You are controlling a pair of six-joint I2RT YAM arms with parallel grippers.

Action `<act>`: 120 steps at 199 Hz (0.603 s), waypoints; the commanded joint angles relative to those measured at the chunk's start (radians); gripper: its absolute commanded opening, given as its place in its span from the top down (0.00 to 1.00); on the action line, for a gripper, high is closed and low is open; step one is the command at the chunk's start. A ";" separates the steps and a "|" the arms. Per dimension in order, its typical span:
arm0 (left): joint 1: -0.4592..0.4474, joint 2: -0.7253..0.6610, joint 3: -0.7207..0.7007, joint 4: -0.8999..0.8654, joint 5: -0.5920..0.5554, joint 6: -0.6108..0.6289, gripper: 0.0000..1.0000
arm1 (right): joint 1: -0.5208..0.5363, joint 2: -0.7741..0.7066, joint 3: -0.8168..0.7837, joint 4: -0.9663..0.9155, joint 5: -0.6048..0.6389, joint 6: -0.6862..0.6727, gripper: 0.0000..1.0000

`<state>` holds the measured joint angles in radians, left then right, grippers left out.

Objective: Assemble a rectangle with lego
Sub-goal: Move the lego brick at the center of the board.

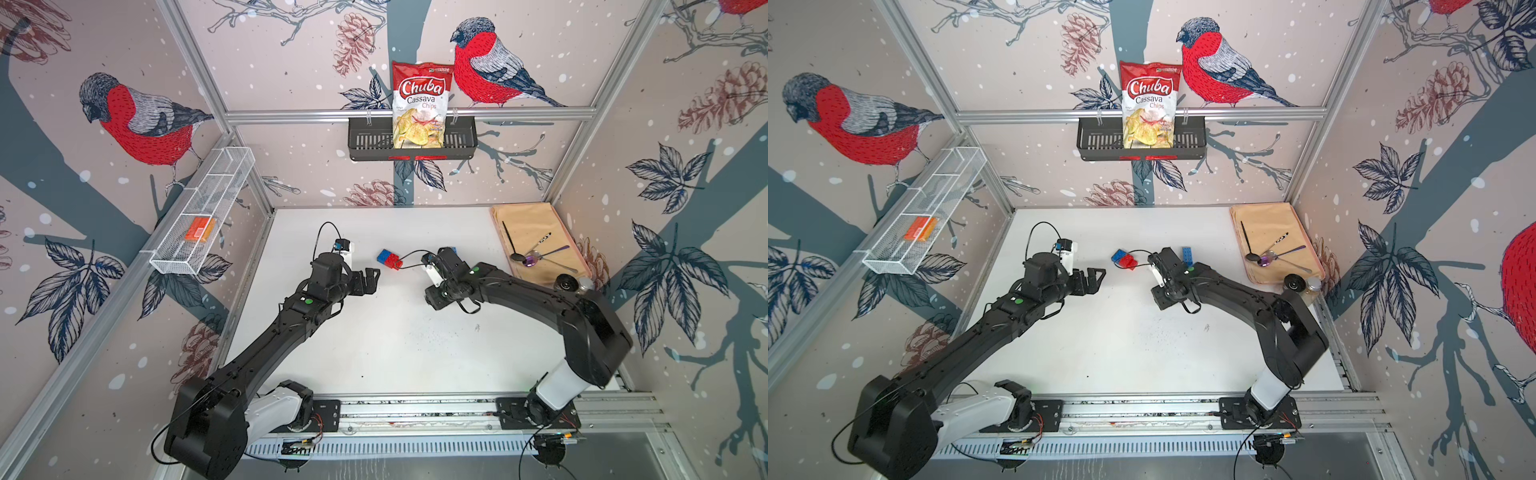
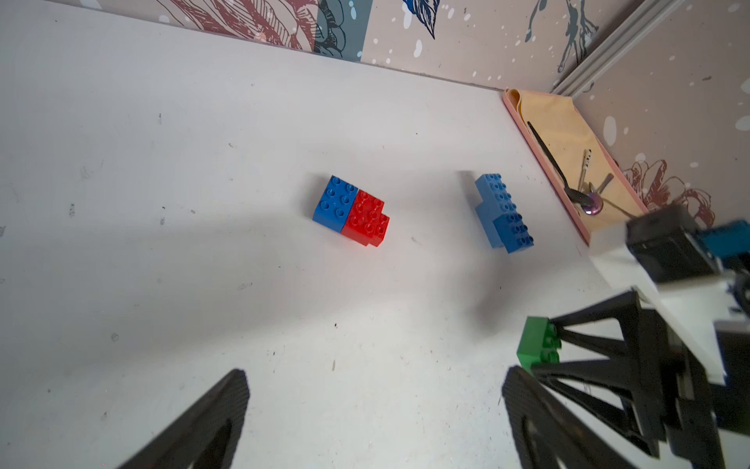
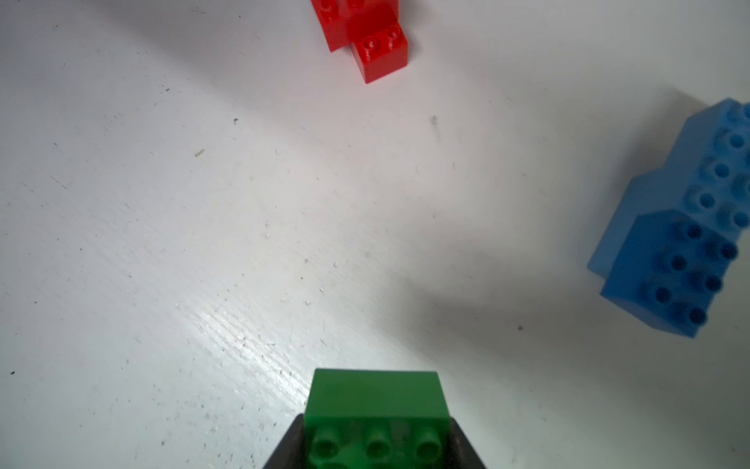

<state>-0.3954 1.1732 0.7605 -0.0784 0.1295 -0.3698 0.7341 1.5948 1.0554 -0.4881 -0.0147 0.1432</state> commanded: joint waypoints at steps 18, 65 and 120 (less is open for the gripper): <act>-0.001 0.185 0.129 -0.075 -0.052 -0.162 0.02 | -0.048 -0.149 -0.147 0.121 0.000 0.093 0.61; -0.019 0.500 0.389 -0.216 -0.032 -0.544 0.09 | -0.070 -0.257 -0.235 0.200 0.051 0.081 0.61; -0.082 0.777 0.735 -0.474 -0.120 -0.804 0.11 | -0.091 -0.322 -0.320 0.299 -0.001 0.090 0.60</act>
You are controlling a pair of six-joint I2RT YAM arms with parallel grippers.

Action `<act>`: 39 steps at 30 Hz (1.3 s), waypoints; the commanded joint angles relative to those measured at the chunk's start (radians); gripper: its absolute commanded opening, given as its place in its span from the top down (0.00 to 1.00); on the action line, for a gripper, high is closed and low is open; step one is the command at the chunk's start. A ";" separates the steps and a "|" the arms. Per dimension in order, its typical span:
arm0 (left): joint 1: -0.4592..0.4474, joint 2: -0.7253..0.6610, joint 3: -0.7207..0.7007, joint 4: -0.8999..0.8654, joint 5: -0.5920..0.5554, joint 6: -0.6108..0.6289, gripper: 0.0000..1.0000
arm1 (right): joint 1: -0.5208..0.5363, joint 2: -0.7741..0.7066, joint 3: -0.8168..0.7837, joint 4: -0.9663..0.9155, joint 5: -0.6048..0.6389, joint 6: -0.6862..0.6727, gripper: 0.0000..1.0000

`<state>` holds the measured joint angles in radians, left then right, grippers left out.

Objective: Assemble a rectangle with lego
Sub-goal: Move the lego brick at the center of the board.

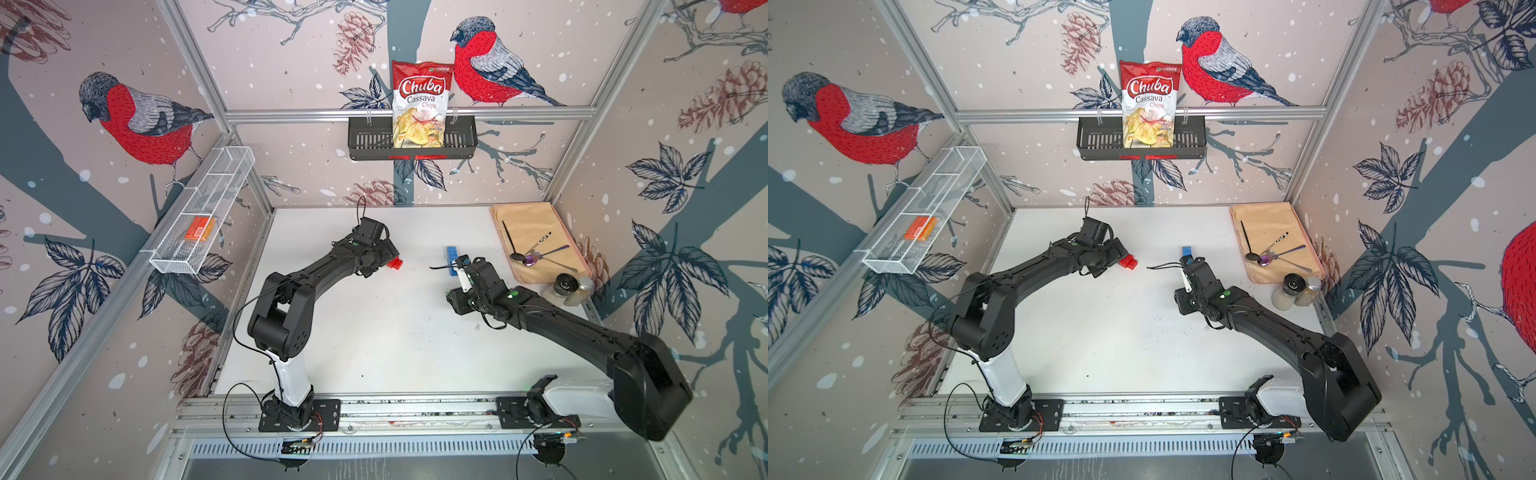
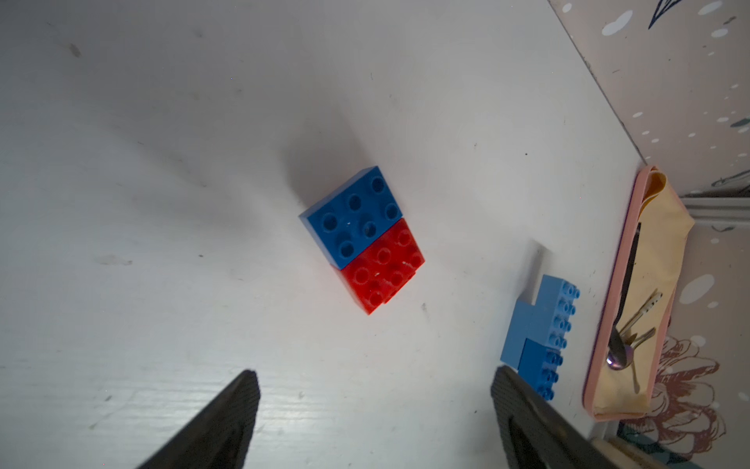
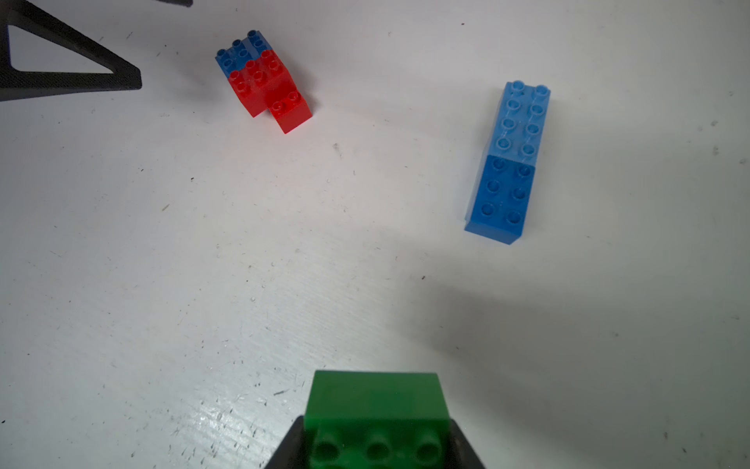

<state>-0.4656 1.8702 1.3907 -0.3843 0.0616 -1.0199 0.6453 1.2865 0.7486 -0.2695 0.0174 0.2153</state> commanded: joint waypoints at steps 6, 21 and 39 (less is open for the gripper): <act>-0.030 0.185 0.211 -0.217 -0.066 -0.209 0.11 | -0.003 -0.013 -0.020 0.090 -0.026 0.024 0.60; -0.027 0.345 0.382 -0.308 -0.092 -0.212 0.11 | -0.003 -0.029 -0.038 0.112 -0.053 0.028 0.60; -0.047 0.317 0.307 -0.337 -0.109 -0.085 0.11 | -0.003 -0.053 -0.050 0.122 -0.048 0.032 0.60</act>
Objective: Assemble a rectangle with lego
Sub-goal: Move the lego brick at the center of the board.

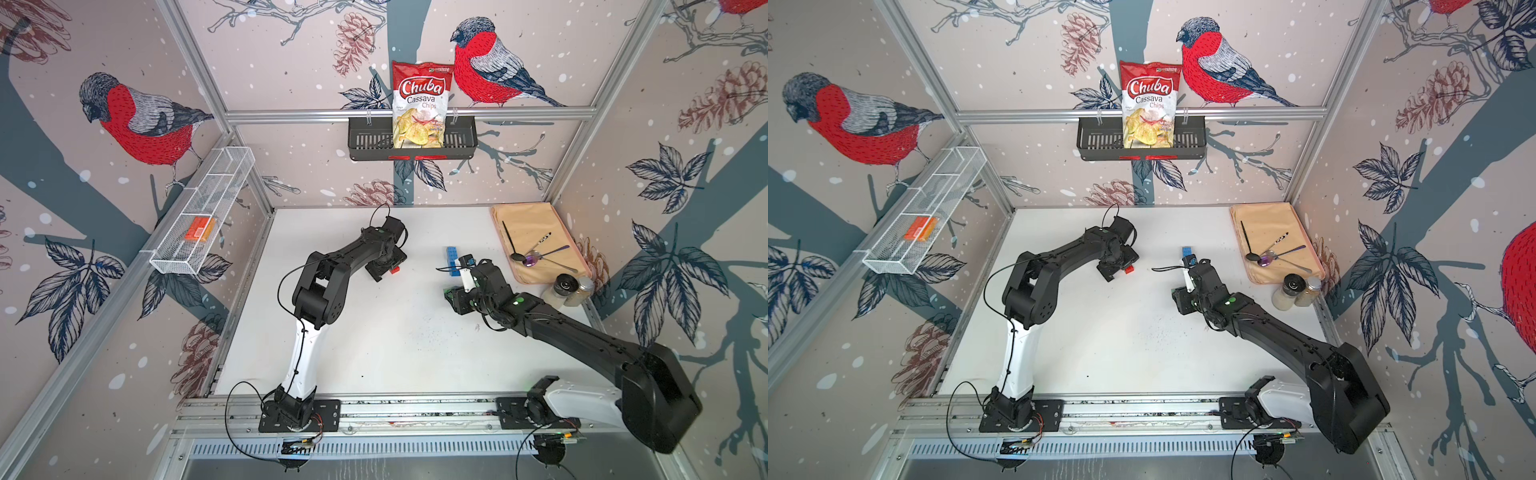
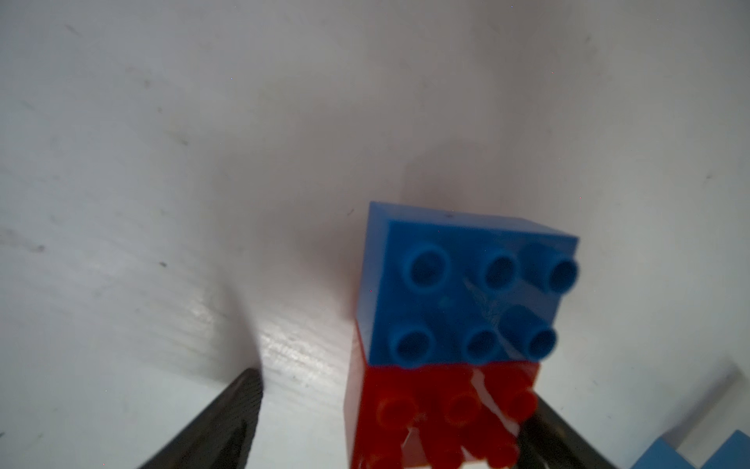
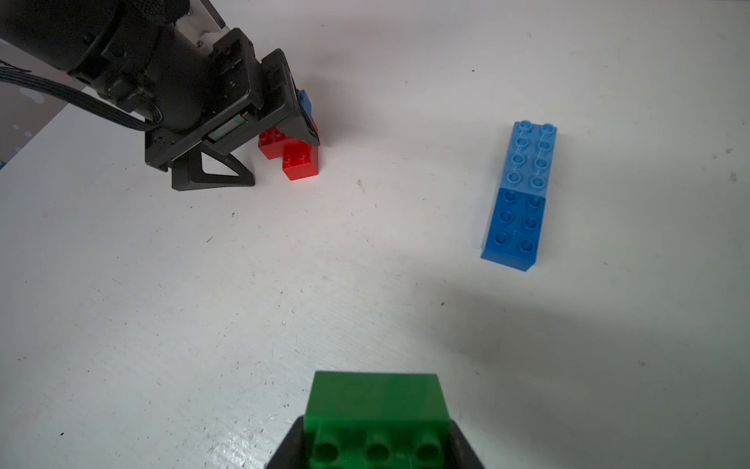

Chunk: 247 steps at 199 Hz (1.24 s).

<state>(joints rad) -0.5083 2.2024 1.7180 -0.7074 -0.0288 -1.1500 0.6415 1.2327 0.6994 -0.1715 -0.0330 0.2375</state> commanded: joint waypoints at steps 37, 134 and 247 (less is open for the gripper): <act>-0.014 -0.054 -0.084 0.021 -0.052 0.152 0.11 | 0.001 0.008 0.003 0.021 0.004 0.013 0.60; -0.014 0.092 0.162 -0.056 -0.200 0.580 1.00 | 0.024 0.071 0.049 -0.010 0.025 0.017 0.60; -0.169 -0.195 -0.282 0.107 -0.164 0.403 1.00 | 0.039 0.162 0.116 -0.024 0.056 0.012 0.60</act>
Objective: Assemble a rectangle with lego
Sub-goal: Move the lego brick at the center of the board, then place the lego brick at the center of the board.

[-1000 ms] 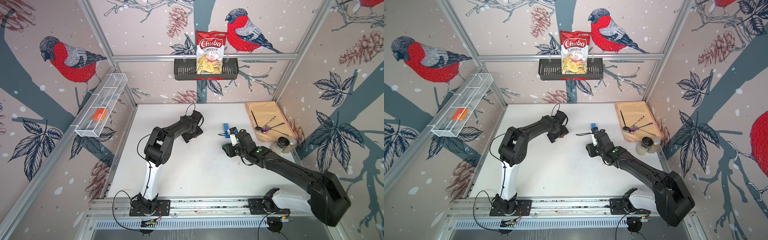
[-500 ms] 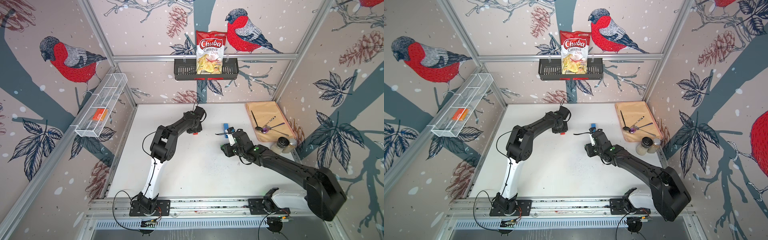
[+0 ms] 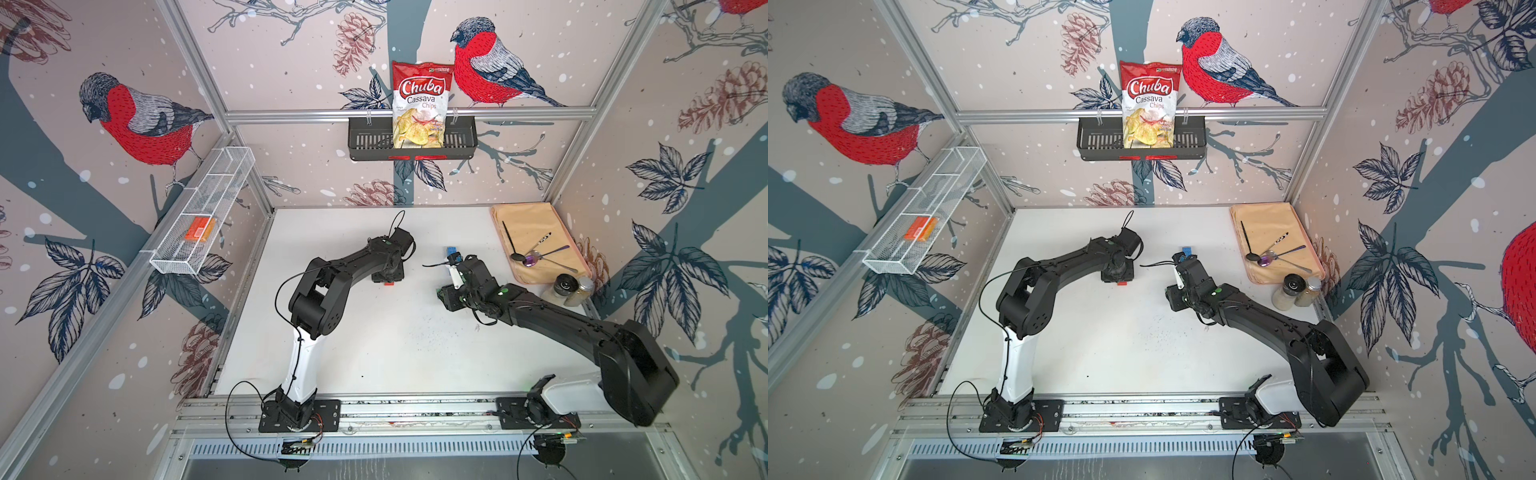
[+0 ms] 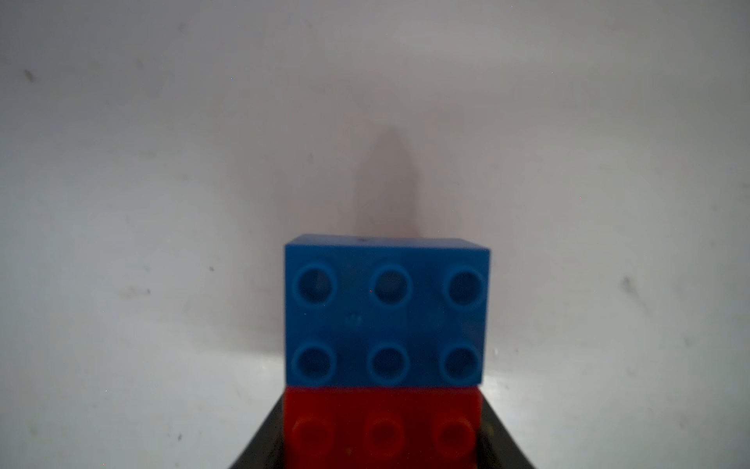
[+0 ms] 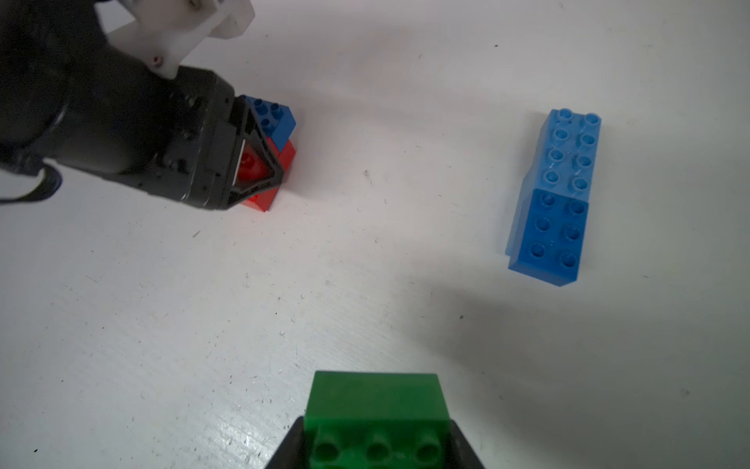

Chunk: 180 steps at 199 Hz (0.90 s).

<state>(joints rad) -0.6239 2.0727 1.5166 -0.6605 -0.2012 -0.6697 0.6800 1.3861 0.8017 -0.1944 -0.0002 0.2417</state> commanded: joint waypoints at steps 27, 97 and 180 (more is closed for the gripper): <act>-0.132 -0.146 -0.189 0.091 0.007 -0.153 1.00 | 0.001 0.019 0.019 -0.010 0.029 0.010 0.60; -0.192 -0.209 -0.354 0.183 0.014 -0.243 0.88 | 0.006 0.054 0.009 -0.041 0.040 0.058 0.60; -0.194 -0.276 -0.419 0.240 0.032 -0.218 0.46 | 0.025 0.100 -0.007 -0.070 0.042 0.101 0.56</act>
<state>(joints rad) -0.8169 1.8271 1.1141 -0.4370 -0.1871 -0.8944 0.6937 1.4662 0.7982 -0.2470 0.0303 0.3172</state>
